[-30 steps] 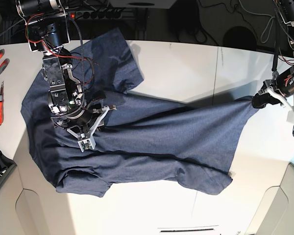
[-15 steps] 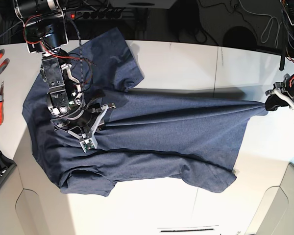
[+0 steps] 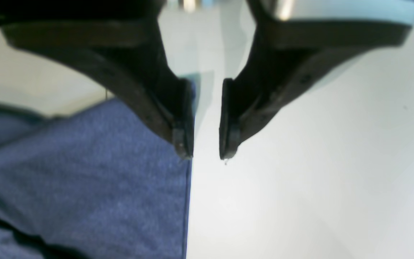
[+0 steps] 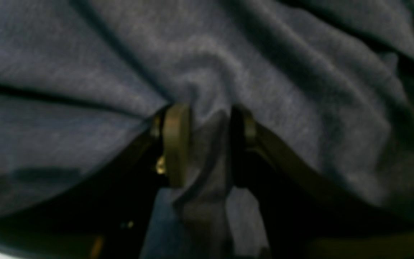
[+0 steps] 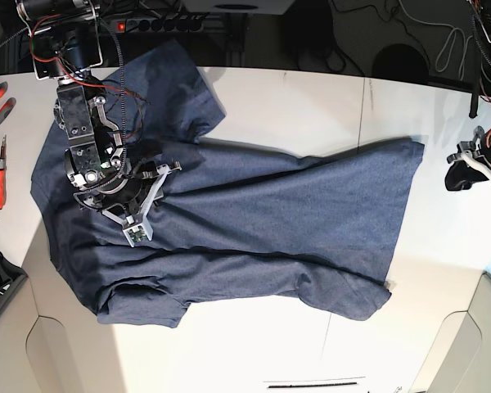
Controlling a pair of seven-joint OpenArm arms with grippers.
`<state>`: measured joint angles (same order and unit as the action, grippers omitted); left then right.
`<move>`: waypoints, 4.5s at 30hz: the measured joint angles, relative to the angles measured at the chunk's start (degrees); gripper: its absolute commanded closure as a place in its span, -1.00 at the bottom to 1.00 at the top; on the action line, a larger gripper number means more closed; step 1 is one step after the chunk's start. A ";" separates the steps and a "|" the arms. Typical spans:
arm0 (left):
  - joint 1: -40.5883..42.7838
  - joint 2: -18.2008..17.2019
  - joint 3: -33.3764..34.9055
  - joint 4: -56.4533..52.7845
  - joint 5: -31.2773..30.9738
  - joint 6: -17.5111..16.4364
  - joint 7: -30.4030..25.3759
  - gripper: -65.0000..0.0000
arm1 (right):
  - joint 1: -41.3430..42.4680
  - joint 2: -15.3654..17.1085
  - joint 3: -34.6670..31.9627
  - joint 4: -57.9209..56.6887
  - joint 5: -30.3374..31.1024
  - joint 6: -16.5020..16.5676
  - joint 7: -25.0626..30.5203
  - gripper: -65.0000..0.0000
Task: Layout the t-shirt on the table in an organized manner, then fold the t-shirt properly
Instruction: 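Grasp the shirt hem with the left gripper and pull the right gripper's edge outward, then release the shirt with the right gripper and lift it back over the shirt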
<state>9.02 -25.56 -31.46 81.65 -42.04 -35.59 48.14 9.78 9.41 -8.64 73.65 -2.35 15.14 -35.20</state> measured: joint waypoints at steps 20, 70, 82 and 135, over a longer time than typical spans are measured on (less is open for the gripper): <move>-13.20 2.03 15.23 -4.04 11.02 8.28 -10.58 1.00 | 0.11 0.11 0.00 7.39 -3.15 -4.35 3.19 1.00; -11.41 -2.34 20.63 -16.46 11.28 6.21 -5.90 1.00 | -14.29 2.97 0.04 18.38 -1.73 -2.47 -6.23 0.53; -11.61 -0.94 19.80 -12.94 10.36 5.73 -5.25 0.39 | 4.44 2.29 0.04 10.69 -3.80 -9.55 0.17 -0.06; -11.54 2.75 19.74 -12.92 10.51 5.51 -6.49 0.39 | 28.55 -4.90 4.87 -21.00 3.82 -5.84 10.23 1.00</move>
<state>-2.52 -22.81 -11.73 68.73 -31.53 -30.09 41.65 38.33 4.51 -3.77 52.64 1.48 9.30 -24.97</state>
